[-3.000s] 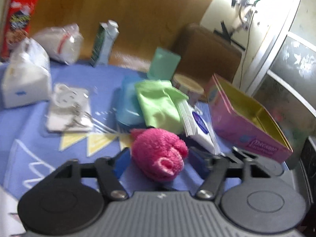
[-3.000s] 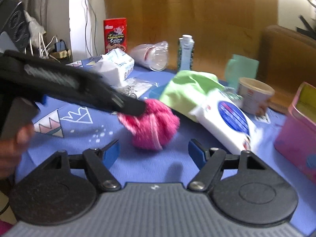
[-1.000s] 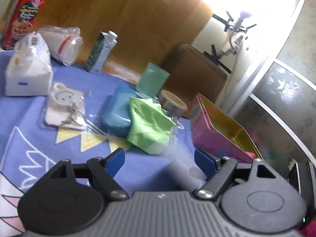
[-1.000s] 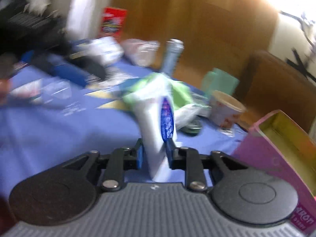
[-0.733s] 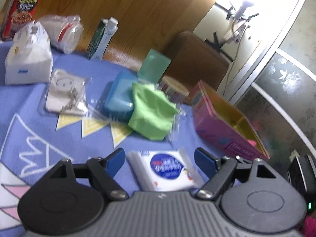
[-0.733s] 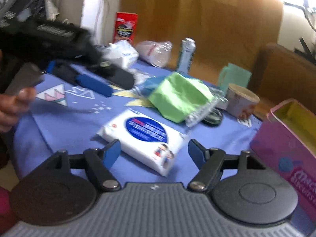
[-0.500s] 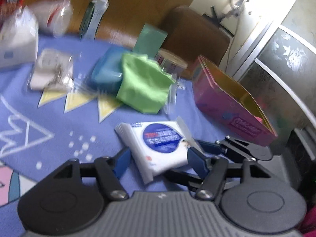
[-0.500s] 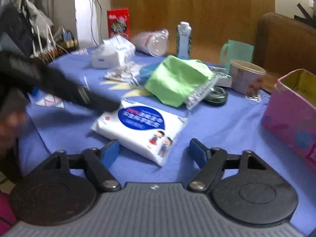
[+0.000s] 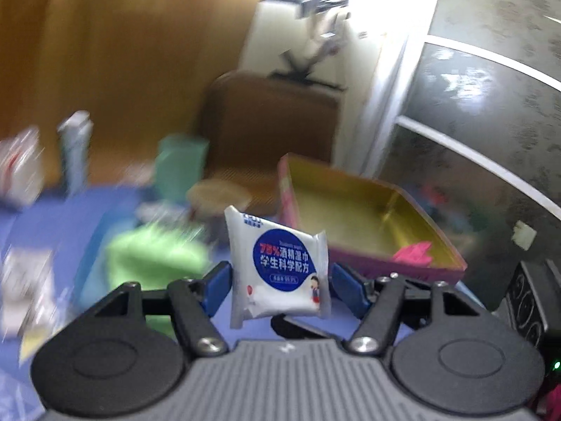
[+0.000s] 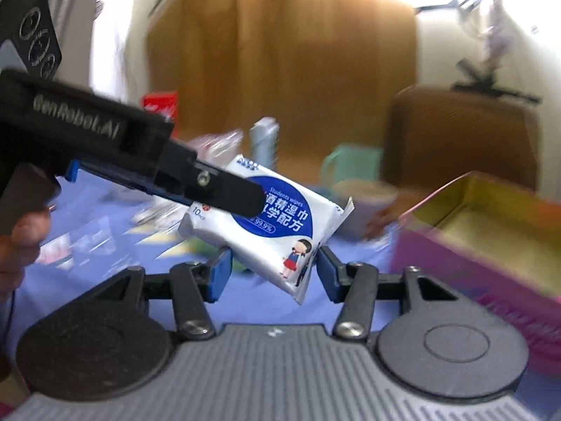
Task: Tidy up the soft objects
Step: 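Carry the wet-wipes pack into the pink tin and open the left gripper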
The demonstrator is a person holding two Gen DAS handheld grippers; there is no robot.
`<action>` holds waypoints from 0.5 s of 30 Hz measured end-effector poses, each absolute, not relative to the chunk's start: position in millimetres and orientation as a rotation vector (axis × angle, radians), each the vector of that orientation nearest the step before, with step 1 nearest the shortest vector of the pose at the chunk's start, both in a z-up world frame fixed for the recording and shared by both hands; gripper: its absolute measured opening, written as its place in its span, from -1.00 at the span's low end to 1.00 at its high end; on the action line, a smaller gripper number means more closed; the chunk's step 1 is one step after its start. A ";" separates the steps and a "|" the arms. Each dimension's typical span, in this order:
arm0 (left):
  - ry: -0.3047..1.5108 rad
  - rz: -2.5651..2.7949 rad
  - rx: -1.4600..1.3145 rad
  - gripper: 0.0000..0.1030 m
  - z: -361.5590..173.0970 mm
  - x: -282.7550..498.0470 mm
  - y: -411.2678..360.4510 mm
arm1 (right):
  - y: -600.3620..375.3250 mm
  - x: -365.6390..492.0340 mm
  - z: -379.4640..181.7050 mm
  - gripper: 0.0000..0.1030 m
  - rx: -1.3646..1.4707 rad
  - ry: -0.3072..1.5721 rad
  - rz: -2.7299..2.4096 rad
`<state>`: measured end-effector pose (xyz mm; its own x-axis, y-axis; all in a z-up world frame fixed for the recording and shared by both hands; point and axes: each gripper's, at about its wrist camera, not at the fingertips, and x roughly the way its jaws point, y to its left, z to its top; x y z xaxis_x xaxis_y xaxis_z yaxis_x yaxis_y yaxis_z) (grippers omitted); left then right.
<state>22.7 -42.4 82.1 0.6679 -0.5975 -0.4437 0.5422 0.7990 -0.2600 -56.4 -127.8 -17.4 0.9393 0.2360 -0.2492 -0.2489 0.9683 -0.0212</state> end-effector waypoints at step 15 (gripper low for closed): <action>0.569 -0.729 -0.033 0.43 64.2 98.1 -170.0 | -250.0 -33.7 -22.9 0.16 0.084 0.222 -0.255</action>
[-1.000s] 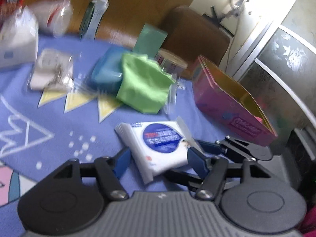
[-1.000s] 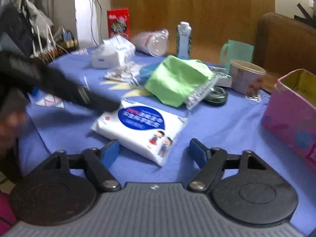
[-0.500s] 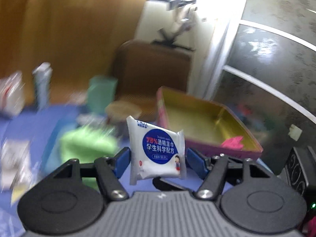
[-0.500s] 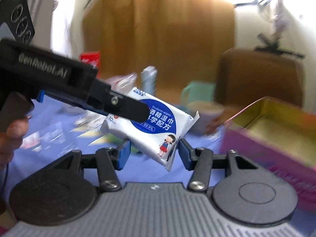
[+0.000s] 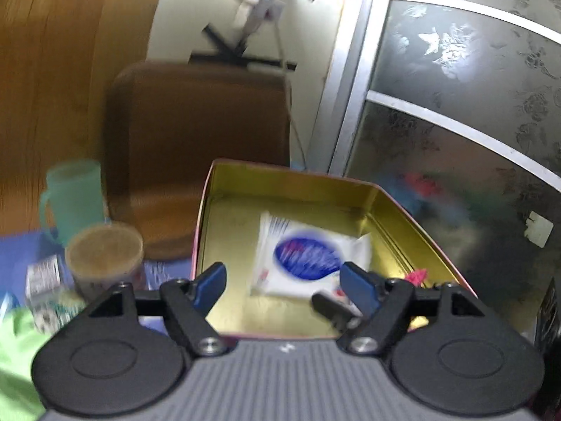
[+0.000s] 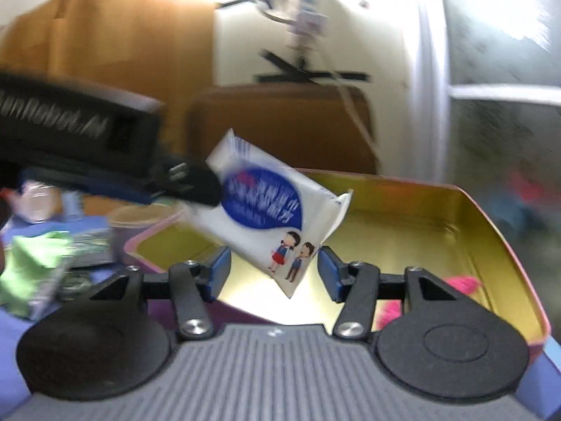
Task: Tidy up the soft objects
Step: 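Carry the wet-wipes pack into the pink tin and open the left gripper, then grasp the smiley-face keychain bag with the left gripper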
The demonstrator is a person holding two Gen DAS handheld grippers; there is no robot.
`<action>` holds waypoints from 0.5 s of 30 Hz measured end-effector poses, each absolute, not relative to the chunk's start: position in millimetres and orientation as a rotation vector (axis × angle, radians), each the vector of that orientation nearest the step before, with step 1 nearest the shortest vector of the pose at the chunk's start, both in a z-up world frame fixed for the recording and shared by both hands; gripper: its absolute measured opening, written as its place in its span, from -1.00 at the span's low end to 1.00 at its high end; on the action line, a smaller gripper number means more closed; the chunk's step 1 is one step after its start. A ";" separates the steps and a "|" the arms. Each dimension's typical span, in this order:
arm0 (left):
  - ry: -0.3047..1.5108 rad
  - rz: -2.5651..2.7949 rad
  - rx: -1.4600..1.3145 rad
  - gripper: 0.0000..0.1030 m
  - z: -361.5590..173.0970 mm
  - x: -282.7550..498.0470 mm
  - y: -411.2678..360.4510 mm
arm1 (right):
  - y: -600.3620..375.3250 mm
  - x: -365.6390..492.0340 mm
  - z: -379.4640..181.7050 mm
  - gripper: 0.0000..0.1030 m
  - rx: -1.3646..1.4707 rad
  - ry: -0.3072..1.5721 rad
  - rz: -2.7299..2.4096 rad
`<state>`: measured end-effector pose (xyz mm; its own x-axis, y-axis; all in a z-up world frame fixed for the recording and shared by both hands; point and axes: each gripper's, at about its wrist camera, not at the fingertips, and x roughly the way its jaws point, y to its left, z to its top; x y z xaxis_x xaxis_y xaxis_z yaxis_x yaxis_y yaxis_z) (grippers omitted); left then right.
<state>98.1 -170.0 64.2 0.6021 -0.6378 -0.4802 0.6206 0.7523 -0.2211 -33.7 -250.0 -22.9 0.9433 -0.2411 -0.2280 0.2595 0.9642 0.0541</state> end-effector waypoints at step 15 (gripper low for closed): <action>0.584 -0.439 -0.164 0.47 19.8 31.6 41.4 | -193.8 -37.7 -19.0 0.16 0.076 0.201 0.031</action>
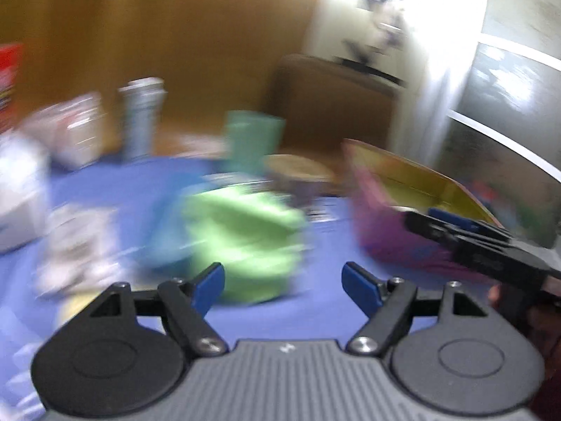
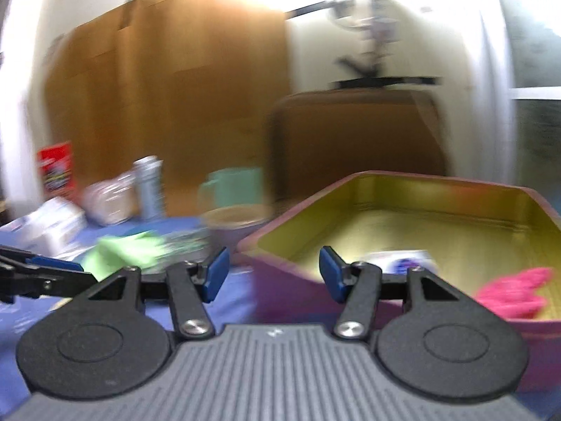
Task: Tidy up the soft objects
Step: 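Grasp the smiley-face keychain bag with the left gripper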
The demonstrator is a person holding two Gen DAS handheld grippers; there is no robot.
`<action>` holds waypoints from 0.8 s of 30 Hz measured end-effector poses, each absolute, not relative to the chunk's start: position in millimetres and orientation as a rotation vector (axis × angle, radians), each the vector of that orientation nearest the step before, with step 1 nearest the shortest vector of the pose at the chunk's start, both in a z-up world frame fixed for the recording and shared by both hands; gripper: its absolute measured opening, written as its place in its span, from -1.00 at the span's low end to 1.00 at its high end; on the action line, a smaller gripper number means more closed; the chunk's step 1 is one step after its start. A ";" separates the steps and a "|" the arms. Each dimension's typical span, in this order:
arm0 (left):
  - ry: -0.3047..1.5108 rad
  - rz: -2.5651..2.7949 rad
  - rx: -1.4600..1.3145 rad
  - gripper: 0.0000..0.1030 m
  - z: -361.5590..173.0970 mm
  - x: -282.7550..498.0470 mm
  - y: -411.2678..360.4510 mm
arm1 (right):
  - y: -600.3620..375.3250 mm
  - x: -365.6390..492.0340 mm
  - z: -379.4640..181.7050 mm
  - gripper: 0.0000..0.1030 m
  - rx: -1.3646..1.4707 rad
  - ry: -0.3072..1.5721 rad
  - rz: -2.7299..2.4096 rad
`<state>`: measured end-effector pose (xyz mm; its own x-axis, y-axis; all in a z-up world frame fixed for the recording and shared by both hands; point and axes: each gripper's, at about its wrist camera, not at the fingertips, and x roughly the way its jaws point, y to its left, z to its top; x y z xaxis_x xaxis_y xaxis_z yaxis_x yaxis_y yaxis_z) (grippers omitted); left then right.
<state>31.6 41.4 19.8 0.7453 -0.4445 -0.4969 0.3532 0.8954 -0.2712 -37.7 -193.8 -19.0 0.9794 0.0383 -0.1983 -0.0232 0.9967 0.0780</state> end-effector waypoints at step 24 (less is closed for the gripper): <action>0.421 -0.056 -0.635 0.52 -11.2 9.5 215.9 | 61.9 125.3 -23.9 0.68 -0.124 0.570 0.401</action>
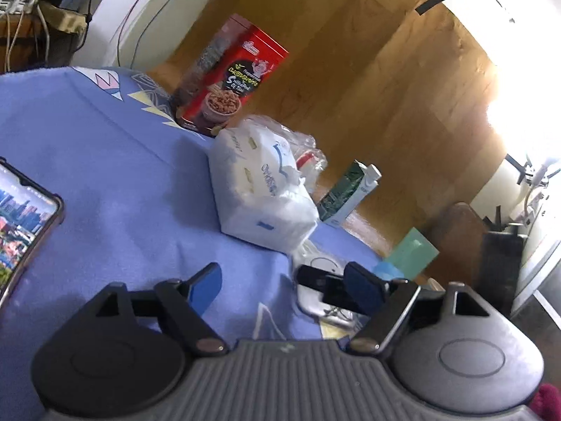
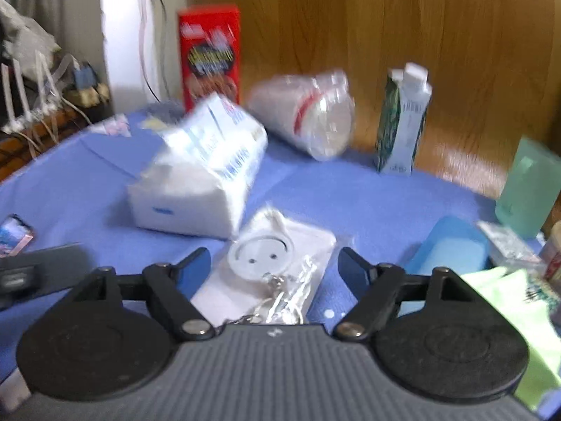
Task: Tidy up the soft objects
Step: 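Grasp the smiley-face keychain bag with the left gripper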
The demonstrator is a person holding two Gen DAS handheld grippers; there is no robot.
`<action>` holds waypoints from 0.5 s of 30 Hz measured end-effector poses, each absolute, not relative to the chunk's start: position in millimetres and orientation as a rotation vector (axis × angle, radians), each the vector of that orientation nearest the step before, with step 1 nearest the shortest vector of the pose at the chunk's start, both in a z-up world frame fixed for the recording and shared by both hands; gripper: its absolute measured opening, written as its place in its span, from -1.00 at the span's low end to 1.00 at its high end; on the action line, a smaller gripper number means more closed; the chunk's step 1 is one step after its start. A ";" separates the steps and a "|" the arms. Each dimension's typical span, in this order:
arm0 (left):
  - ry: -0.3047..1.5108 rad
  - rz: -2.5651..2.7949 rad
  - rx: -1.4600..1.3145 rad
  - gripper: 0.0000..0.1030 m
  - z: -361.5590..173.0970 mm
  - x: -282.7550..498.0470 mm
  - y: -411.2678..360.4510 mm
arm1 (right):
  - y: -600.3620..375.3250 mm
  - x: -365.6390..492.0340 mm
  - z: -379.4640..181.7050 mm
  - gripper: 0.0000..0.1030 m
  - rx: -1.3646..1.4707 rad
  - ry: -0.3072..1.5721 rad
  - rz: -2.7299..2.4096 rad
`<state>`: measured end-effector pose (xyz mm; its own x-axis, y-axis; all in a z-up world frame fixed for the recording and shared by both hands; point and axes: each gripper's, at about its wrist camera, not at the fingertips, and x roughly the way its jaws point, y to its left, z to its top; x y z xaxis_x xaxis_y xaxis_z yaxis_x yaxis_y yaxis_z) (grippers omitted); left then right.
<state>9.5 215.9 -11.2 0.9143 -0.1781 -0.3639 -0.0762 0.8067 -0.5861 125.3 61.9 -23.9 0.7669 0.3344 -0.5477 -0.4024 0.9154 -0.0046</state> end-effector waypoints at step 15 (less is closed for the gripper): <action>0.535 -0.073 -0.446 0.69 -7.4 27.2 183.9 | 24.2 49.3 -30.6 0.54 -0.244 0.536 0.646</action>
<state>27.2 183.9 -7.4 0.8599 -0.1819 -0.4770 -0.0471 0.9021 -0.4289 49.3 24.2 -30.6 0.6693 0.5057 -0.5444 -0.6283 0.7763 -0.0514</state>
